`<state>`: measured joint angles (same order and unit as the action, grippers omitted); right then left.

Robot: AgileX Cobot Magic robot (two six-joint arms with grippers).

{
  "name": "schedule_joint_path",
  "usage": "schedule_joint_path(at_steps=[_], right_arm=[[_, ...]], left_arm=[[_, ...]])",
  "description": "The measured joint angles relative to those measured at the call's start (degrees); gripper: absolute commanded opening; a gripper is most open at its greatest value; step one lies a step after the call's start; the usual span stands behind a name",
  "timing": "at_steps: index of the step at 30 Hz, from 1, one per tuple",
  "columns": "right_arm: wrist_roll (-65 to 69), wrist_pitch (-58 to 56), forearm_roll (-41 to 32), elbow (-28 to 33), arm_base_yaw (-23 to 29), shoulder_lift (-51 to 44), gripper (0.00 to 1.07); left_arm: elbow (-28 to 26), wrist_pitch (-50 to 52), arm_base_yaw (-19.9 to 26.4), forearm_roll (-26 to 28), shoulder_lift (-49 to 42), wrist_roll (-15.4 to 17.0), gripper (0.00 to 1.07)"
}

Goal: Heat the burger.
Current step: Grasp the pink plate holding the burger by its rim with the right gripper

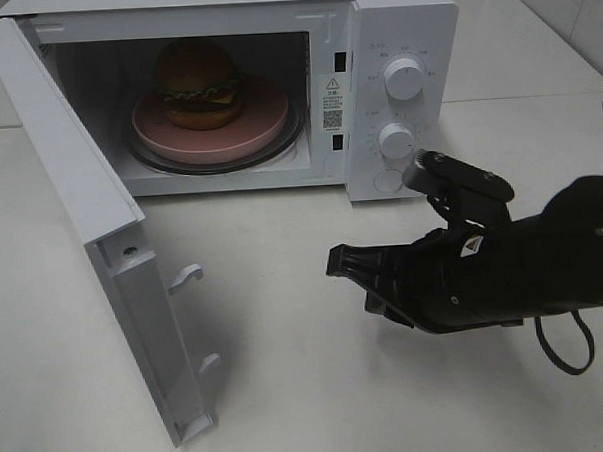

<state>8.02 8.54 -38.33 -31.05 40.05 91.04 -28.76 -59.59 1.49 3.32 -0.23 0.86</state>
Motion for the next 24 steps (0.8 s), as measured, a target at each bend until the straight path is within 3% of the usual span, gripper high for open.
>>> schedule_joint_path(at_steps=[14, 24], right_arm=[[-25.7, -22.6, 3.5, -11.4, 0.0, 0.0, 0.03], [-38.0, -37.8, 20.6, -20.1, 0.0, 0.1, 0.06]], left_arm=[[0.0, 0.0, 0.0, 0.0, 0.0, 0.0, 0.98], [0.0, 0.0, 0.0, 0.0, 0.0, 0.0, 0.98]])
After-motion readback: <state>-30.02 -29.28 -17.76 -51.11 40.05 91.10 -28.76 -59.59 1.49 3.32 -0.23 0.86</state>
